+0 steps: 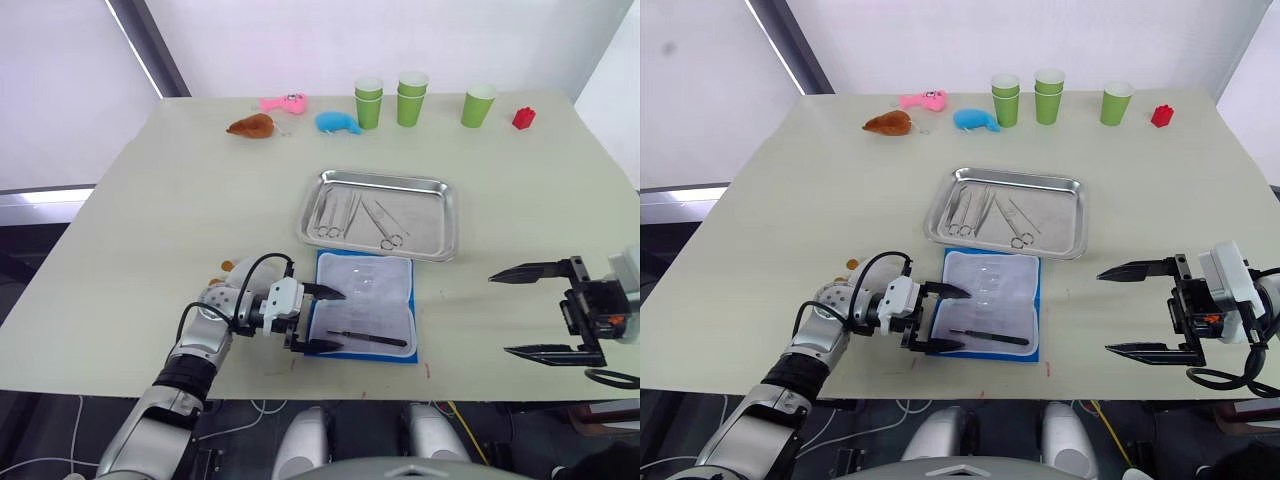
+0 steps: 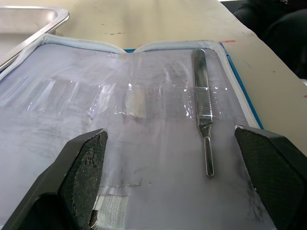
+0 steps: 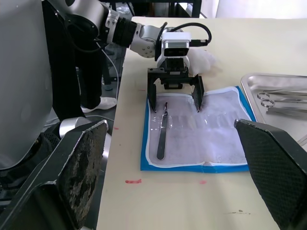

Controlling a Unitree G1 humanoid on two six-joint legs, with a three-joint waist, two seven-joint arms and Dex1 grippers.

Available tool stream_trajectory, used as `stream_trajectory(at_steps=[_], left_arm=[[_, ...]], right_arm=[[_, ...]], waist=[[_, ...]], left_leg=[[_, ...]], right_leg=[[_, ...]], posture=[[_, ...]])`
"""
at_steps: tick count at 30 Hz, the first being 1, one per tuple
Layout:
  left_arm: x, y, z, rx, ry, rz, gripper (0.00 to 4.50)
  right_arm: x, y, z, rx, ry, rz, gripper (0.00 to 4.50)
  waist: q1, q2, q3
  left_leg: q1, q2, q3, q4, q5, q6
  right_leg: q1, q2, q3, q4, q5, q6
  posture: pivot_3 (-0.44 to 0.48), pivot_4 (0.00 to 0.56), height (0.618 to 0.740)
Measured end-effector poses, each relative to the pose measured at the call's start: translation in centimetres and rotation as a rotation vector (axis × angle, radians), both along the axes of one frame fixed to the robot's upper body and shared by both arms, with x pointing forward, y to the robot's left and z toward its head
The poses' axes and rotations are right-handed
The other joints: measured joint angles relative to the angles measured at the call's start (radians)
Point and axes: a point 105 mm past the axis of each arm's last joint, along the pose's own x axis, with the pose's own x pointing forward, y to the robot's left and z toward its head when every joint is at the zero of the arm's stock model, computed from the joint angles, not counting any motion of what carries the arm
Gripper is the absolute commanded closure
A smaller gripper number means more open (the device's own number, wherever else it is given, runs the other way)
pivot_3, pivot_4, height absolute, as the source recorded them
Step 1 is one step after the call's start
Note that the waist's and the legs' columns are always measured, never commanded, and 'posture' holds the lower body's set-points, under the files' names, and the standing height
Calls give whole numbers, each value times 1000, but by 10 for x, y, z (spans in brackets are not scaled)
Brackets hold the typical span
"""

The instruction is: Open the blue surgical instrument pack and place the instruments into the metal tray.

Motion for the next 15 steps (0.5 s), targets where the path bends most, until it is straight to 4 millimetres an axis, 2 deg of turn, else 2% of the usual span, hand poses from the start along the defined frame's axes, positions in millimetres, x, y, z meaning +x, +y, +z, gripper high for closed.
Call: stream_trajectory(at_steps=[6, 15], left_arm=[[1, 1, 0, 2, -4, -8, 0], [3, 1, 0, 4, -5, -18, 0]], right_arm=[[4, 13, -14, 1, -12, 1, 60], [17, 56, -47, -38, -38, -72, 60]], waist=[[0, 0, 0], [2, 0, 0]], left_leg=[[0, 0, -1, 0, 0, 0], [1, 0, -1, 0, 0, 0]], right_leg=[[0, 1, 0, 0, 0, 0], [0, 2, 0, 1, 0, 0]], posture=[[0, 150, 739], [0, 150, 739]])
